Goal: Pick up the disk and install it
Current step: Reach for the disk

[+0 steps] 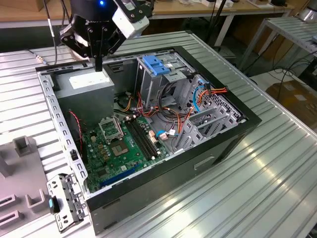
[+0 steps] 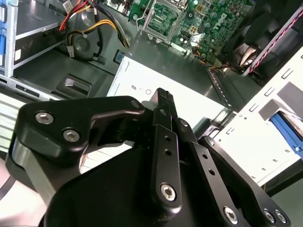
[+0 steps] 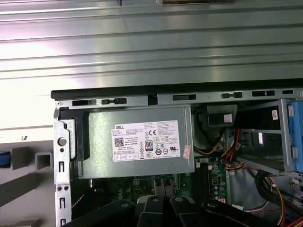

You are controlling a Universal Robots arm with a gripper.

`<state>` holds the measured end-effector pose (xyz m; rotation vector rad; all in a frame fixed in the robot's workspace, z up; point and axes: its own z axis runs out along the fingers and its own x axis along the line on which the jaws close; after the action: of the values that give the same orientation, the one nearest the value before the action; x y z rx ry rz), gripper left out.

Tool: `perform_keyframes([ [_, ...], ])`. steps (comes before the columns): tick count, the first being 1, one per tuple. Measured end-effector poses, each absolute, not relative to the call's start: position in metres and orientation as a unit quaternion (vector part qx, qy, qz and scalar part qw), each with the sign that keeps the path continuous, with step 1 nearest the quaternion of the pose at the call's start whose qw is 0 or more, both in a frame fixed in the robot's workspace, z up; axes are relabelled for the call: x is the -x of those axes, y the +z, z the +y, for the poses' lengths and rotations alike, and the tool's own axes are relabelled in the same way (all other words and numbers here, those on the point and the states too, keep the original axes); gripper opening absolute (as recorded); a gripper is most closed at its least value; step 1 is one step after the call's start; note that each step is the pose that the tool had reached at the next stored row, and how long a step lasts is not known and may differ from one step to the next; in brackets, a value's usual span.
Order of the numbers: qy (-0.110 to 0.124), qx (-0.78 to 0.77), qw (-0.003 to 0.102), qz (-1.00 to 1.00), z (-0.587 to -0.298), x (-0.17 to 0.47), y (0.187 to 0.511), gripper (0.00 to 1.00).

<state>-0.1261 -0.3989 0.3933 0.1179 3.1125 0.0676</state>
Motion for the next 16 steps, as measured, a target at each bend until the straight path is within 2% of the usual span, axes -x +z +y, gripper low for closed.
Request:
perform_keyframes([
  [16, 0.022, -0.038, 0.013, 0.999, -0.399, 0.137, 0.393, 0.11],
])
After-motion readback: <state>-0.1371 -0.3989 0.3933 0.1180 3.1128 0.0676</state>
